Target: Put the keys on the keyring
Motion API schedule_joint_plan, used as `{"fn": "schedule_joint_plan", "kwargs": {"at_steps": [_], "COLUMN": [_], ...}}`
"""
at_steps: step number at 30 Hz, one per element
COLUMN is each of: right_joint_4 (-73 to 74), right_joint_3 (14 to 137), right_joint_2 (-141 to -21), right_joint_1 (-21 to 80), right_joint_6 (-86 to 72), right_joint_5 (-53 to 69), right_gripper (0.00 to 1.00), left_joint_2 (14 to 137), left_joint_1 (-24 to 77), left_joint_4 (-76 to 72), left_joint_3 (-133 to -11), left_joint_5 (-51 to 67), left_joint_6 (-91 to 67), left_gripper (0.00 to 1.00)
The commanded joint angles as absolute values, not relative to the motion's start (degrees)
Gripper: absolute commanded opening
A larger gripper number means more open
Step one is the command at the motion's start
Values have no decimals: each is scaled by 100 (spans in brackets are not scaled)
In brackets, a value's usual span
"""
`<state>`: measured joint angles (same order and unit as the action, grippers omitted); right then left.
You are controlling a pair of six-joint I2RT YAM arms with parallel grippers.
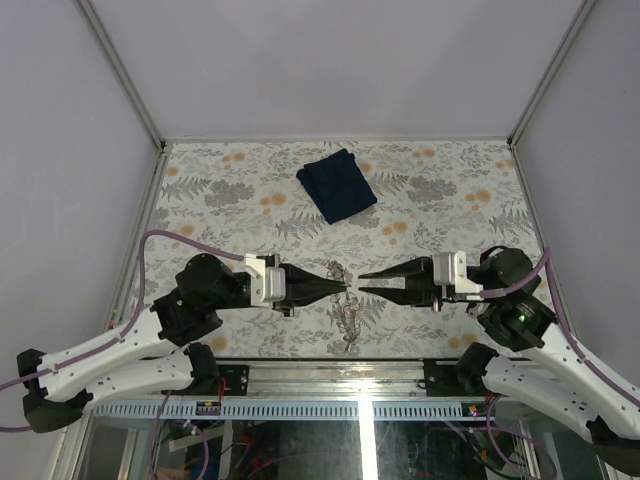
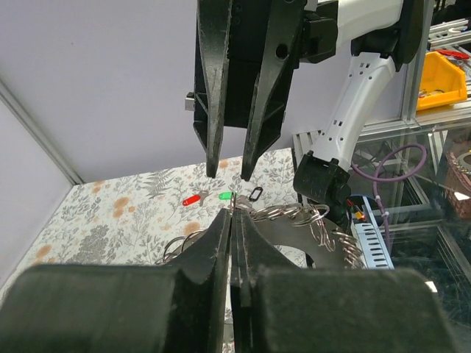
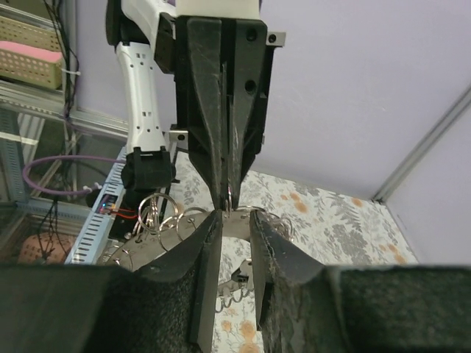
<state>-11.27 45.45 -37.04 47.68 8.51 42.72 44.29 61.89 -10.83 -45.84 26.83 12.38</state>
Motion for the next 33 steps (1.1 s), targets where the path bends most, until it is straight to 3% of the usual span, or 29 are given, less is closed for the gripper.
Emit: {"fn": "schedule_joint_plan", "kwargs": {"at_steps": [1,14,20,25,28,33], "right_joint_4": [-1616,-1460,-1347,-1247,-1038,-210], "right_joint_3": [4673,4702,4708,4772,4892,5244], "right_joint_2": [-3859,-4066,-4104,-4139,-4155,-4115], "right_joint_1": [4794,4799,4799,4795,4799,4793], "right_joint_6": [605,706,738,730,838,1385], "right_joint_5": [4716,4752,4790,4824,4803,4629], "right_gripper": [28,29,20,0,0,0], "left_joint_2": [4446,4546,4542,4538,4529,4531], "left_joint_1": [6211,6206,6213,6205,6206,6212], "left_joint_4": [-1734,-1729,-1753,-1766,-1678,-1191], "left_joint_3": [-4660,-4768,-4780,-4782,-4796,-4938], "left_joint_5": [2757,2823,2833,2804,2664,2369], "left_joint_6": [1188,1134,1137,1128,1143,1366], "left_gripper": [0,0,0,0,1,13]}}
